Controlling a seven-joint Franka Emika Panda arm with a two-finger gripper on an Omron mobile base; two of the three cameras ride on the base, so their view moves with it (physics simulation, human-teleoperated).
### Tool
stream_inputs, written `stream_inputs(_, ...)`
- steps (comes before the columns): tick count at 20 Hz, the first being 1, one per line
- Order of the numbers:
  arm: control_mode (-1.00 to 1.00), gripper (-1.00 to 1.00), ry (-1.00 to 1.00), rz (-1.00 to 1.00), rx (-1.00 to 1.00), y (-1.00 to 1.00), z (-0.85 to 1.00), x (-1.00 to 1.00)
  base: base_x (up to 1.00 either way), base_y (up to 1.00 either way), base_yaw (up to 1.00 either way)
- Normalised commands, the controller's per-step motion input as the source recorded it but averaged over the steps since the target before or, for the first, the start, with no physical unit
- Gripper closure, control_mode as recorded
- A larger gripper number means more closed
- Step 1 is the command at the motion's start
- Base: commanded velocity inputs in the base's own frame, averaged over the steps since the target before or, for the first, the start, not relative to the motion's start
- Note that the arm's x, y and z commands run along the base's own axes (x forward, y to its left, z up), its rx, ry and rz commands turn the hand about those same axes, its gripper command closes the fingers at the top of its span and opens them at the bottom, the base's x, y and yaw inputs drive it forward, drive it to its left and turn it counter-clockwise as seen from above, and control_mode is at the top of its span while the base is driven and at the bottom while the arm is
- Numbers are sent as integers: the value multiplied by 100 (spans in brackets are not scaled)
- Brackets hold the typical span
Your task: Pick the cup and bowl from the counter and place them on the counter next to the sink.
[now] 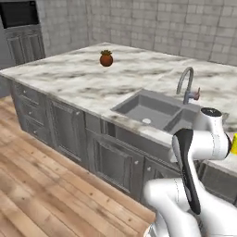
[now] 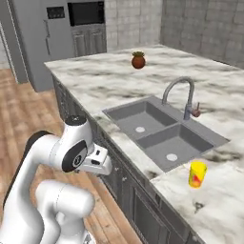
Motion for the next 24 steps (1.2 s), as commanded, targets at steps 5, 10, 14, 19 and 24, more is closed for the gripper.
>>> stream_inputs(5, 100, -100, 0, 0, 0, 0, 0, 0, -22, 2, 92)
stream_inputs(10, 100, -100, 0, 0, 0, 0, 0, 0, -26, 6, 93)
stream_inputs(14, 100, -100, 0, 0, 0, 0, 0, 0, -29, 4, 89)
stream_inputs(19, 100, -100, 0, 0, 0, 0, 0, 0, -46, 0, 79)
stream_inputs(24, 100, -100, 0, 0, 0, 0, 0, 0, -65, -2, 71)
